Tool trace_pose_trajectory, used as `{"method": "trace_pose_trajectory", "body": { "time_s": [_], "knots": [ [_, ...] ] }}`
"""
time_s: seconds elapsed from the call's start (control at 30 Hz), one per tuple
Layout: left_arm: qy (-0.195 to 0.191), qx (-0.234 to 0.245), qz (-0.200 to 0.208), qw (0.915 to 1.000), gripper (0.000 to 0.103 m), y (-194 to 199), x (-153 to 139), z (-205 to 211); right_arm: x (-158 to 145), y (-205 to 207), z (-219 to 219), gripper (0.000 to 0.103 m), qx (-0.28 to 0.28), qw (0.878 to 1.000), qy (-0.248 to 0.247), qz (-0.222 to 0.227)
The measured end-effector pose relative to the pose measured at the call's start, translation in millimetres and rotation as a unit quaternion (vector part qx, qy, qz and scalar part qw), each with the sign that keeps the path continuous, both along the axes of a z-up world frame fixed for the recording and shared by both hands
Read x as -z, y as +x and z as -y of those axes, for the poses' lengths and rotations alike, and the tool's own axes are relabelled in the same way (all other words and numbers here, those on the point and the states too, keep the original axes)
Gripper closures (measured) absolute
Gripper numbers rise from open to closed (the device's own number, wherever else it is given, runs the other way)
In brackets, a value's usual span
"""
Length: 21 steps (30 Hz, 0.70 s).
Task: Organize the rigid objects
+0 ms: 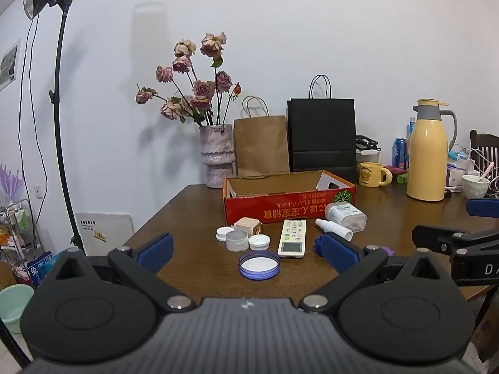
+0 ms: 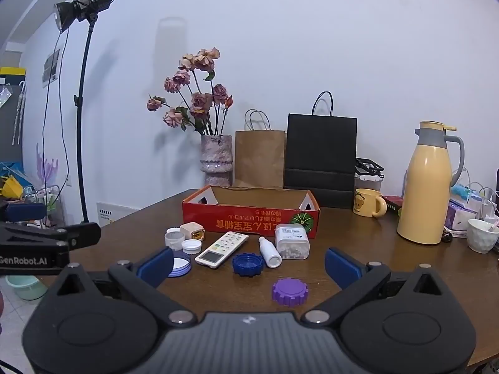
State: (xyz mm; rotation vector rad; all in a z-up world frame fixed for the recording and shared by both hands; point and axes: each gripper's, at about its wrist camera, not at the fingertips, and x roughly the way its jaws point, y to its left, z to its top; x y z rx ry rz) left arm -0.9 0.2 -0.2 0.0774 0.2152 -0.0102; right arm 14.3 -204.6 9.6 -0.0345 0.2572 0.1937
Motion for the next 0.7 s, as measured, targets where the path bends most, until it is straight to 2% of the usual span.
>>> {"method": "trace_pose_trajectory", "body": {
  "time_s": [0.13, 0.17, 0.43, 0.7],
  "knots": [
    [-0.001, 0.004, -0.008, 1.0, 0.0, -3.9, 0.7, 2.3, 0.3, 0.8, 0.3, 0.0, 0.0, 1.0, 0.0, -0.003],
    [-0.007, 0.001, -0.02, 0.9998, 0.0, 2.7, 2.9, -0.3, 0.4, 0.8, 0.3, 0.0, 0.0, 1.0, 0.0, -0.003],
    [-0.007, 0.0, -0.024, 0.9997, 0.0, 8.2, 6.1, -1.0, -3.6, -3.3, -3.6, 0.0, -0.002, 1.0, -0.001, -0.003],
    [-0.01, 0.0, -0.032, 0.9994, 0.0, 8.6, 12.0, 2.5, 5.3, 2.8, 0.9, 0.0, 0.004, 1.0, 0.001, -0.015]
  ]
}}
